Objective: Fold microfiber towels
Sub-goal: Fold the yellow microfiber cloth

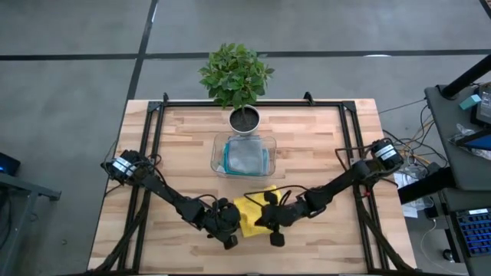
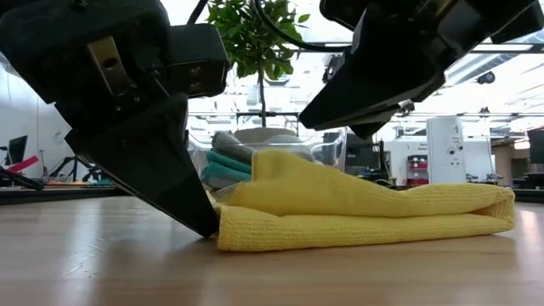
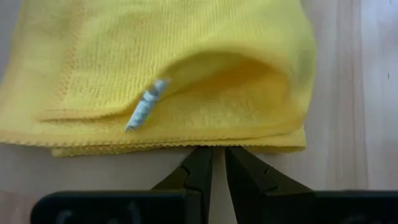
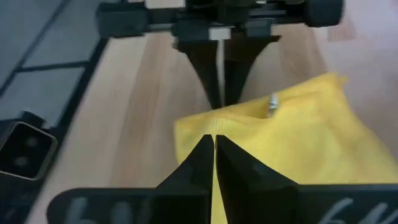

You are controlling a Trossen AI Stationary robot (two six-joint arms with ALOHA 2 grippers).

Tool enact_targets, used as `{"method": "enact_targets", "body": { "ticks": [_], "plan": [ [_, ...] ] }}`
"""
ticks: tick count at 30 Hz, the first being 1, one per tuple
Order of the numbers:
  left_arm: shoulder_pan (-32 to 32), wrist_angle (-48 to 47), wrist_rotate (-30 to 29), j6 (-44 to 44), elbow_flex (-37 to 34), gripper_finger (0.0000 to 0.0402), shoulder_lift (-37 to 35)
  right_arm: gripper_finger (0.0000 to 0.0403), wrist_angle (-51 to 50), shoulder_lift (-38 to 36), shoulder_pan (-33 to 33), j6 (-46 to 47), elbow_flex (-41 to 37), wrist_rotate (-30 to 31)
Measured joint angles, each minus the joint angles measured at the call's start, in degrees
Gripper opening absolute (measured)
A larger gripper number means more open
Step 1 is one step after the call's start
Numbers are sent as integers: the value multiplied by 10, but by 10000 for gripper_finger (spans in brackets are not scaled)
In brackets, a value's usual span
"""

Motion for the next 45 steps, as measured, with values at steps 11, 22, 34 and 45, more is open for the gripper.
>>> {"method": "enact_targets", "body": {
  "ticks": [11, 22, 34, 45],
  "plan": [
    [-1, -2, 39, -1, 1, 31, -7, 9, -81, -4, -1, -18, 18, 58],
    [0, -10, 51, 0, 1, 31, -54, 9, 22, 84, 3, -24, 31, -3],
    [34, -42, 3, -71, 1, 31, -79, 9, 0, 71, 27, -90, 44, 56],
    [72, -143, 41, -229, 34, 31, -80, 9, -117, -23, 70, -111, -8, 191]
  ]
}}
